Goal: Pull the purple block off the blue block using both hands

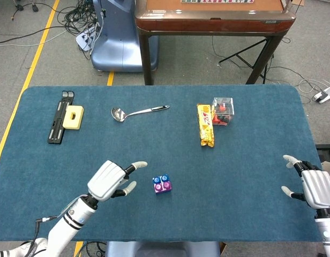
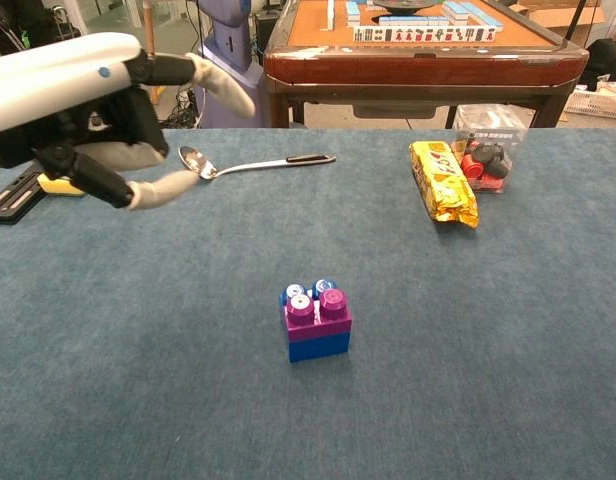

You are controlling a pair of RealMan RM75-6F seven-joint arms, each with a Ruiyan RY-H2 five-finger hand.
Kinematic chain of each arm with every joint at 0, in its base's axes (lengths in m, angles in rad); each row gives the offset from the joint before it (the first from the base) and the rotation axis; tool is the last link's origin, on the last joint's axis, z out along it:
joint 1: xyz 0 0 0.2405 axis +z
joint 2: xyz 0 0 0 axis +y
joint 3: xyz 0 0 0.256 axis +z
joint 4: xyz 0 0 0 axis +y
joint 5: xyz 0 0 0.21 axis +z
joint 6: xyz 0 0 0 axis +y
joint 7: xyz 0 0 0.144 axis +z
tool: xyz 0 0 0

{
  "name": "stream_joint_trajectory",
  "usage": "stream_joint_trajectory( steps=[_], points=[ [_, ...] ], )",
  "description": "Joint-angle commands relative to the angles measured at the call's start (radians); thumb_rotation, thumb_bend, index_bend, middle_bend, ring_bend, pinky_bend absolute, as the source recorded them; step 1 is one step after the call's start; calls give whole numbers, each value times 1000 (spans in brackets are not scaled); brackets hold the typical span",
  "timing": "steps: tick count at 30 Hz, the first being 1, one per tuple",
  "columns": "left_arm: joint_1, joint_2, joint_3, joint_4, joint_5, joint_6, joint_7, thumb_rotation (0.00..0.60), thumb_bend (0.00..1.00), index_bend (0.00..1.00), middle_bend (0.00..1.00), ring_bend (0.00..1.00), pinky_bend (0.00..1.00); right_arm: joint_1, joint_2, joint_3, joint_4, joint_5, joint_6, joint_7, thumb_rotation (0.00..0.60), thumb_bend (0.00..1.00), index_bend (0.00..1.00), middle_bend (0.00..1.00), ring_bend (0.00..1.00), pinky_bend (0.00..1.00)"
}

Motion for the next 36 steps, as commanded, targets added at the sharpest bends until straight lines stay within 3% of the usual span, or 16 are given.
stream_joint_trajectory(
  steps=[1, 5, 11, 20, 36],
  points=[
    [-34, -31, -7, 9, -23, -35, 20, 600, 214, 261, 1000, 964, 1000, 0, -1, 1, 2, 3, -2, 2, 600, 0, 238, 371, 315, 462],
    [-65, -69, 3, 24, -33, -61, 77, 600, 74, 229, 1000, 965, 1000, 3, -3, 2, 8, 0, -4, 9, 600, 0, 238, 371, 315, 462],
    [-100, -142, 21, 64, -56, -89, 145, 600, 6, 210, 1000, 965, 1000, 8, -10, 2, 21, -3, -11, 21, 600, 0, 238, 371, 315, 462],
    [-163, -222, 18, 98, -123, -145, 222, 600, 1, 200, 1000, 978, 1000, 12, -15, 1, 32, -4, -18, 29, 600, 0, 238, 372, 315, 462],
    [-237, -367, 34, 300, -127, -142, 329, 600, 0, 163, 1000, 978, 1000, 10, -19, -3, 46, -5, -19, 49, 600, 0, 238, 371, 315, 462]
  ],
)
